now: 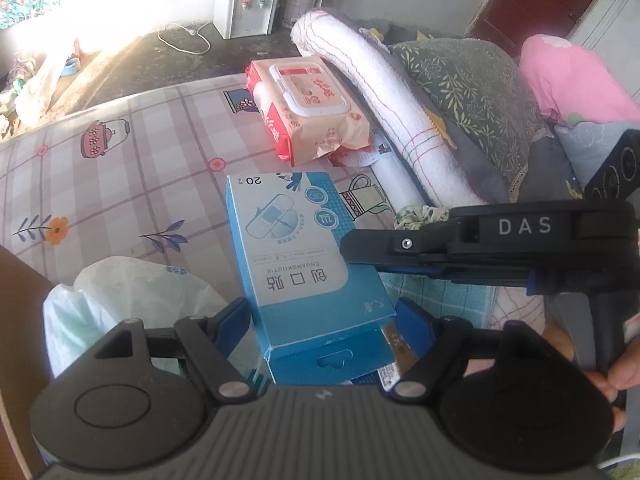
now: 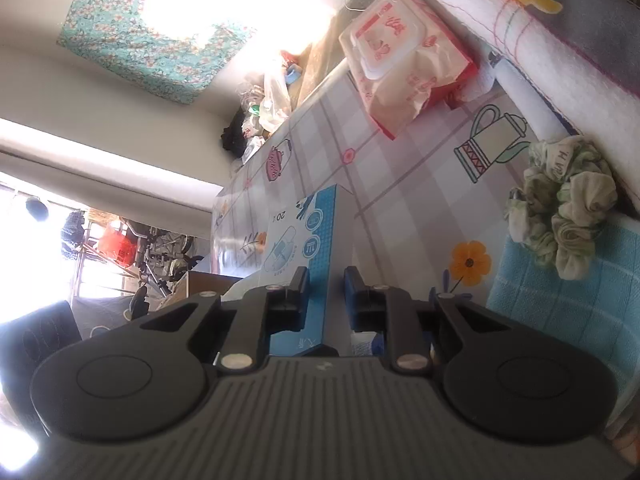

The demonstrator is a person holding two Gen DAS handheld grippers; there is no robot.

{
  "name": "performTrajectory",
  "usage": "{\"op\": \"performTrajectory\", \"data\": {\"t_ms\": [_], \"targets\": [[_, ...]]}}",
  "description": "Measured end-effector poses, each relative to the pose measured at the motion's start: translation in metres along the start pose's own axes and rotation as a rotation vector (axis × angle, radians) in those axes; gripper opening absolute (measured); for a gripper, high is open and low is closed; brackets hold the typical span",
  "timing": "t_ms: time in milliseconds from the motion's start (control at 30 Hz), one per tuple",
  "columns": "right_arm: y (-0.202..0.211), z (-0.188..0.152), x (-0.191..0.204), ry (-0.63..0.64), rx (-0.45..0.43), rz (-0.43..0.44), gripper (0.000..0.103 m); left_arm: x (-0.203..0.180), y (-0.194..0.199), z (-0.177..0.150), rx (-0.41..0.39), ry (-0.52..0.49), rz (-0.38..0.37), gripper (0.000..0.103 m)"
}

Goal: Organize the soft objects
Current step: 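Carry the blue bandage box into the cardboard box and release it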

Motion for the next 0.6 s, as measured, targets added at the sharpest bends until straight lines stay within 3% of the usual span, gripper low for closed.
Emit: {"op": "performTrajectory", "data": {"t_ms": [300,600], "targets": [[-0.001,-0.059,0.111,0.163,0.037,0.097,0.018,0.059,0.112,-0.043,-0.151,0.081,0.072,0.080],[-0.080,-0.141,0.222,0.286,0.185,0.164,0.019,0.172,0.185,-0.109,-0.222,0.252,0.202,0.080]]}}
Point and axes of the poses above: each gripper's, at about its wrist camera, not at the fingertips, and y roughly against the way its jaws point, x to its left, z to its top, the point moved 5 cm from there along -y, roughly the way its jaws point, and after that the axes turned 5 degrees about -y, right-handed, at the moved point
